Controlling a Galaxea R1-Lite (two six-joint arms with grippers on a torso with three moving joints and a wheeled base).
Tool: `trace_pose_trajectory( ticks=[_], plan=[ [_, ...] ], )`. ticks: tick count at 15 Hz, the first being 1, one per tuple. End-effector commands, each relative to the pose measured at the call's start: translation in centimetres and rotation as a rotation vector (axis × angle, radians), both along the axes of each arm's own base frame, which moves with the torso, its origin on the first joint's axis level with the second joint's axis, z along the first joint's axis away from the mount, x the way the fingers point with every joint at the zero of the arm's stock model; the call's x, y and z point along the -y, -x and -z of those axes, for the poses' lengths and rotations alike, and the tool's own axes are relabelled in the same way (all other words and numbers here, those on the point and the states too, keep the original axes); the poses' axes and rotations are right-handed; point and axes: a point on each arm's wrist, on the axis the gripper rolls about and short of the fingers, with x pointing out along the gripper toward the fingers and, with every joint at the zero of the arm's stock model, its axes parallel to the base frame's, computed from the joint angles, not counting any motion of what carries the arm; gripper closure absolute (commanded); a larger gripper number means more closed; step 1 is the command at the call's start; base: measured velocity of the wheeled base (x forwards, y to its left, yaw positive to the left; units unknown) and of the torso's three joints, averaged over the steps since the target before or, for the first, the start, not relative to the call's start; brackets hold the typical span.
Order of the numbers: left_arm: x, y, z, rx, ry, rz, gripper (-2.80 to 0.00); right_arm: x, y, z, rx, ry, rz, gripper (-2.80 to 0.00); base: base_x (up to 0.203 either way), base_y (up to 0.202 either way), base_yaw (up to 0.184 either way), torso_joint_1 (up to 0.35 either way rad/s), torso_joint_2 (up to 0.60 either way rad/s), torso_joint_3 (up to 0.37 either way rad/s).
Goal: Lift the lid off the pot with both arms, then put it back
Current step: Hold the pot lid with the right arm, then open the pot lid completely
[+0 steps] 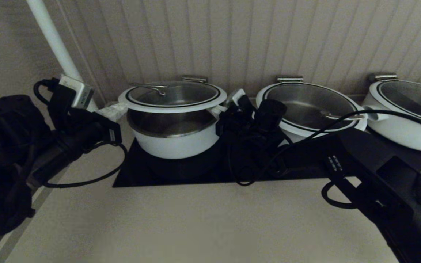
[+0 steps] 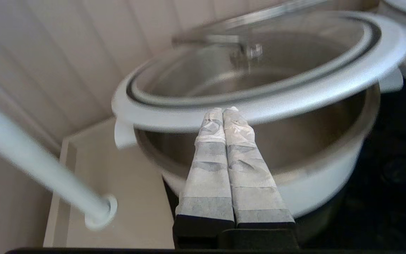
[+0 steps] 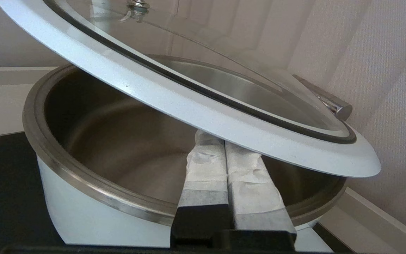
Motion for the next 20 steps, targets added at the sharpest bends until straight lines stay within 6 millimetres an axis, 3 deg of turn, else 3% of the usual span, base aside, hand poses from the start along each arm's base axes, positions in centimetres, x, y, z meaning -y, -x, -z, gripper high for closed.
trace_pose_trajectory(
  ticks=[1,11,16,20],
  plan=[
    [-0.1,0.7,0.1,0.001,-0.001,0.0,0.0,0.0,0.0,-0.1,0.008,-0.003,-0.002,0.0,0.0,0.0,0.0,0.0,0.0,0.0],
    [-0.3,2.9,2.7,-0.101,-0.029,0.008,0.0,-0.1,-0.3,-0.6,0.027,-0.018,0.008,0.0,0.0,0.0,0.0,0.0,0.0,0.0],
    [0.0,0.8,4.3,-0.081,-0.023,0.009,0.0,-0.2,-0.4,-1.0,0.032,-0.022,0.011,0.0,0.0,0.0,0.0,0.0,0.0,0.0],
    [0.3,-1.5,3.4,-0.013,-0.014,0.008,0.0,-0.2,-0.4,-1.1,0.033,-0.023,0.011,0.0,0.0,0.0,0.0,0.0,0.0,0.0]
  ],
)
